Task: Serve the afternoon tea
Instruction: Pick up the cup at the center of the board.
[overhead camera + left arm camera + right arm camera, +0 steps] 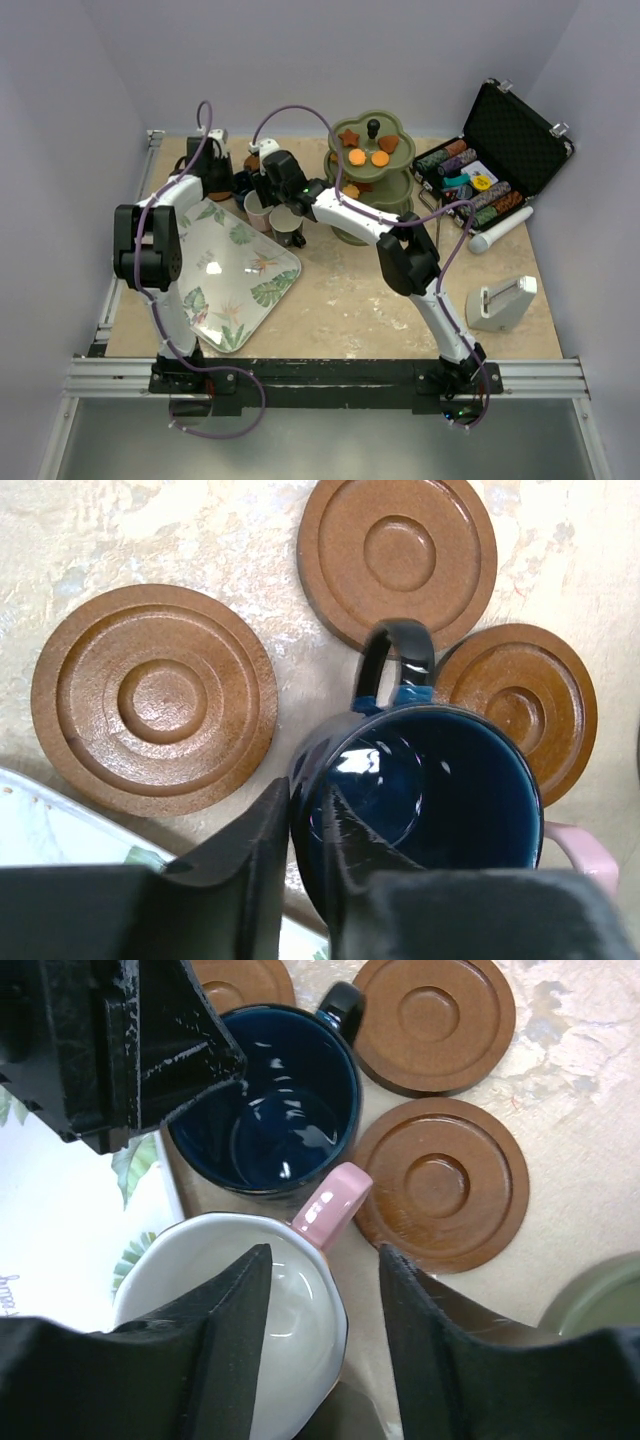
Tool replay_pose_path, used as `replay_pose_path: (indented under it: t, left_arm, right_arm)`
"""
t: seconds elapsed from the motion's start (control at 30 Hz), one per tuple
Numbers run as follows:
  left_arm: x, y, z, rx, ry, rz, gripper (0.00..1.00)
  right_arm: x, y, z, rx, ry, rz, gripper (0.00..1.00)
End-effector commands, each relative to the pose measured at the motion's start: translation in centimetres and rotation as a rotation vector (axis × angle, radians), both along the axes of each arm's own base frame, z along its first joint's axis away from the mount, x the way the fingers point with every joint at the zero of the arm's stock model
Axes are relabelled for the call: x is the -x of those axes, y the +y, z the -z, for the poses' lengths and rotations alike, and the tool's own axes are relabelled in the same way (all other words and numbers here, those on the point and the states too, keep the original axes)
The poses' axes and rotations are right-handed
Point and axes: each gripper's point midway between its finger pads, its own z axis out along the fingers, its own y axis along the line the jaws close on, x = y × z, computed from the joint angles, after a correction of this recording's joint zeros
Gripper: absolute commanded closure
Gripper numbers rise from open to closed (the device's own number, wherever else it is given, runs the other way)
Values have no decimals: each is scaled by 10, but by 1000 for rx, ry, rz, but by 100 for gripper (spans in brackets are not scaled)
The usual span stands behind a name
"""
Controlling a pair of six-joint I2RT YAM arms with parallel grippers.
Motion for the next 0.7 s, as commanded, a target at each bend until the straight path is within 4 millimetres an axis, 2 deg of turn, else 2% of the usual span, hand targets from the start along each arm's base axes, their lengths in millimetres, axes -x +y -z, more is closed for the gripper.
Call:
replay_pose_path:
  t: [0.0,0.17,0.33,0.37,0.47,0.57,0.67]
  left_arm:
    - [-12,-7,-24,24,-55,7,83]
    - [-17,-7,-43,26,-95,5,100]
    - [-20,-7,-65,31,-147,-4,100]
    - [-21,-4,-69,25,-155,-17,100]
    - [-23,3,-97,7,-220,-54,100]
    - [-26,10,-121,-10,-270,-89,100]
    - [-30,17,-137,-24,-288,-110,100]
  right_arm:
    - [2,4,-33,-51,-40,-26,53]
    - [3,3,-27,-34,-30,-35,67]
    - [1,3,-30,-33,-38,-39,79]
    - [0,3,-31,-32,-39,-38,80]
    - [0,3,-33,-32,-39,-38,79]
    - [0,4,-42,-45,-50,-38,74]
    - [0,5,-56,-67,-63,-41,66]
